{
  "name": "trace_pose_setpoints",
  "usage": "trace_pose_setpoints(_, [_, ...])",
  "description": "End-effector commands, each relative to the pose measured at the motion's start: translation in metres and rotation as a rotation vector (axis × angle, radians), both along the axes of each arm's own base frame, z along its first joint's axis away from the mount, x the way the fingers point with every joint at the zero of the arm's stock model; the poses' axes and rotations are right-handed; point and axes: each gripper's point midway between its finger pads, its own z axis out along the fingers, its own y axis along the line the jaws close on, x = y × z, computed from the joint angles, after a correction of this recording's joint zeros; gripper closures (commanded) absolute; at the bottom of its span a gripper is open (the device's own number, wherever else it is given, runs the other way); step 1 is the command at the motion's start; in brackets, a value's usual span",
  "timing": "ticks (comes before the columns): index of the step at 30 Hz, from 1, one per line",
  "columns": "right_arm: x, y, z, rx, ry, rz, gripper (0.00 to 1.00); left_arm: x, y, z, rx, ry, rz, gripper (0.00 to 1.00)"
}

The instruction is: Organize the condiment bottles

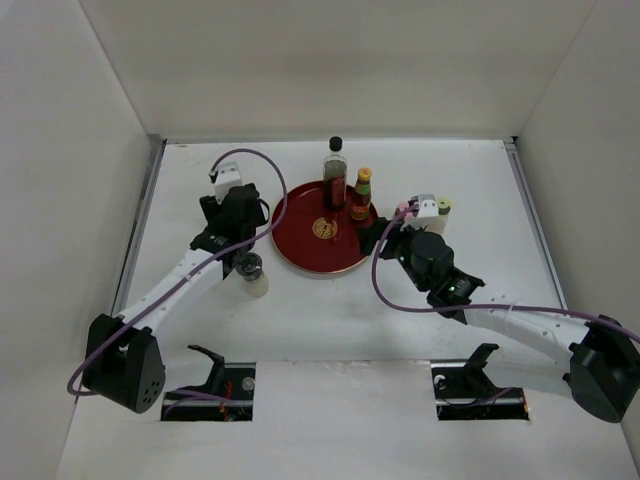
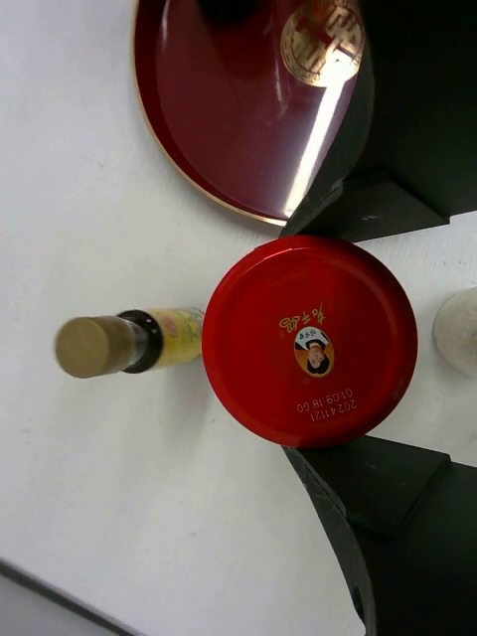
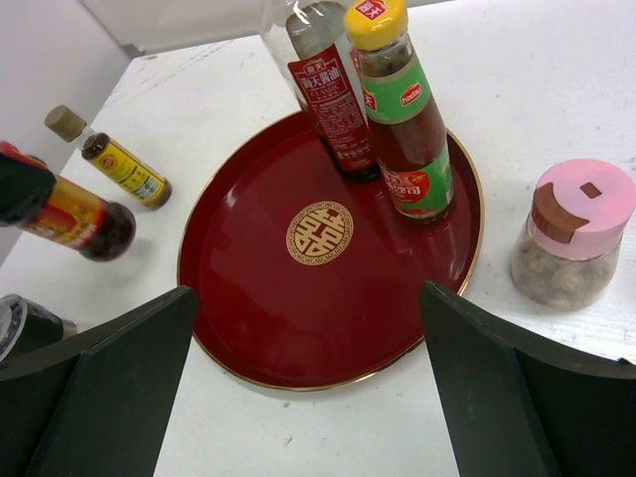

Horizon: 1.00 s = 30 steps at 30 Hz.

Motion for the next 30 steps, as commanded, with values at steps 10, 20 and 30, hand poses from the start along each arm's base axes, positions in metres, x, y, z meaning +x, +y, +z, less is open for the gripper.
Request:
trace_pose_setpoints(10, [-0.001, 0.004, 0.018, 0.071, -0.048, 0.016, 0.0, 0.068, -0.085, 0.11, -0.12, -0.309, -0.11, 0.53])
trace_pose_setpoints(20, [0.001, 0.004, 0.014, 0.063, -0.04, 0.013, 0.0, 0.12, -0.147, 0.083, -0.124, -0.281, -0.179, 0.53])
trace_pose_setpoints(30, [0.001, 0.003, 0.015, 0.067, -0.044, 0.011, 0.0, 0.135, -0.168, 0.042, -0.117, -0.237, -0.198, 0.49])
